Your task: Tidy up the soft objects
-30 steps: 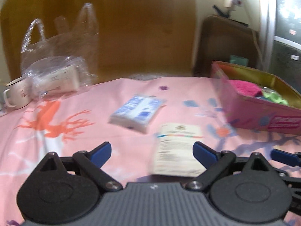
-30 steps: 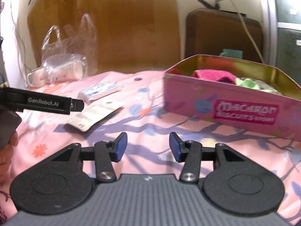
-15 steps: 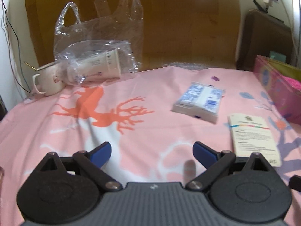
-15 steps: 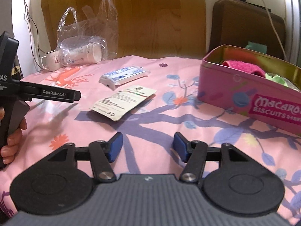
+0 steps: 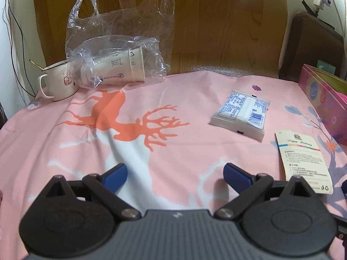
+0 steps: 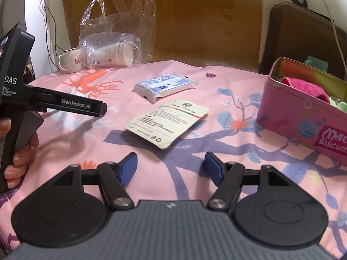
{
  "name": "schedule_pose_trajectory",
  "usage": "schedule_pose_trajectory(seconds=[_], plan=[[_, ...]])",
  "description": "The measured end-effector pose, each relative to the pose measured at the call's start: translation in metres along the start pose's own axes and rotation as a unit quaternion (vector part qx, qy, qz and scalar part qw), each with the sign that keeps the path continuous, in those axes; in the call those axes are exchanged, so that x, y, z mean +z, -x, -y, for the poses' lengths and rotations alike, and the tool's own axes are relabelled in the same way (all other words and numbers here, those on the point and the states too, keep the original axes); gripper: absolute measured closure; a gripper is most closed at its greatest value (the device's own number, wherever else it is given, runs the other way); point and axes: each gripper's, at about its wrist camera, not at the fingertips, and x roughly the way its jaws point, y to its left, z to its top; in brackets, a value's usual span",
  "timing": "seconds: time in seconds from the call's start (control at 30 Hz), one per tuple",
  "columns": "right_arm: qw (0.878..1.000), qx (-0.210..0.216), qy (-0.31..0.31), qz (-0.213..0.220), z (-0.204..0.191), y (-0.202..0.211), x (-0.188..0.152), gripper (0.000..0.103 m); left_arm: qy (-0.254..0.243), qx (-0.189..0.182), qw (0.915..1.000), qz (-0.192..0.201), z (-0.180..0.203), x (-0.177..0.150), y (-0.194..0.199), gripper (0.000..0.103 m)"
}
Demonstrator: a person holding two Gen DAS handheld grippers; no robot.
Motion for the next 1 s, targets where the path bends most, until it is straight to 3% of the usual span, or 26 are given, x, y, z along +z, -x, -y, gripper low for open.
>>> schedule_pose_trajectory(seconds=[0.77, 0.9, 1.0], plan=[[0.999, 0.005, -0.038, -0.017, -0.008, -0.05, 0.04, 0.015, 0.039, -0.041, 0.9984, 0.004, -0.013, 0.0, 0.002, 0.003], [0.999, 0.012, -0.04, -0.012, -0.006, -0.05, 0.04, 0.016, 0.044, -0.05, 0.9977, 0.016, -0.016, -0.002, 0.005, 0.003], [0.999, 0.028, -0.04, -0.002, -0.004, -0.047, 0.039, 0.027, 0.048, -0.068, 0.996, 0.032, -0.018, -0.003, 0.01, 0.003]])
